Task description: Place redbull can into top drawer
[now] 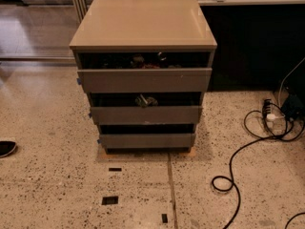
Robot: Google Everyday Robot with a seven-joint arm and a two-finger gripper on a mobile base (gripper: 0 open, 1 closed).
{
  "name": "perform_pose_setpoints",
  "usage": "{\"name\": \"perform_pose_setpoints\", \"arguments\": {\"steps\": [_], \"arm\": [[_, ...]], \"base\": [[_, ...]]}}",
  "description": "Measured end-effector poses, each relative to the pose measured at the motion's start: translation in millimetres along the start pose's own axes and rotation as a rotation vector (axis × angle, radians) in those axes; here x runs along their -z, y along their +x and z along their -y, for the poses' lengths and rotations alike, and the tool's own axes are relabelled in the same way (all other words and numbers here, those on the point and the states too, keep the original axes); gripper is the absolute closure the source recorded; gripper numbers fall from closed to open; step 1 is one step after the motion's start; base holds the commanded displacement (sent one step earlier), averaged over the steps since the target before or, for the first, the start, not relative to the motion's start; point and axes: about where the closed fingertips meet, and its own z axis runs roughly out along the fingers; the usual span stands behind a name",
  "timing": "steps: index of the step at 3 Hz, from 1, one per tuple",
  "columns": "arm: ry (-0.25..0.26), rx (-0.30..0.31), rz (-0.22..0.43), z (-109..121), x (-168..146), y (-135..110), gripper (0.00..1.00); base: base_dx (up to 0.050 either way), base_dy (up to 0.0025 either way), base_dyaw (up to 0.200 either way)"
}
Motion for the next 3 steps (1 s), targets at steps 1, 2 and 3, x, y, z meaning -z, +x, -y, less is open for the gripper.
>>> {"name": "perform_pose_setpoints", "arguments": {"steps": [1, 2, 3], "arm": [[0.0, 0.0, 0.0, 0, 0, 0, 0.0], [0.002, -0.079, 0.016, 3, -4, -3, 0.0], [0.005, -0.152, 0.027, 10, -10, -3, 0.0]], "base": [[0.0, 0.0, 0.0], [0.0, 0.0, 0.0], [0.0, 0.0, 0.0]]}}
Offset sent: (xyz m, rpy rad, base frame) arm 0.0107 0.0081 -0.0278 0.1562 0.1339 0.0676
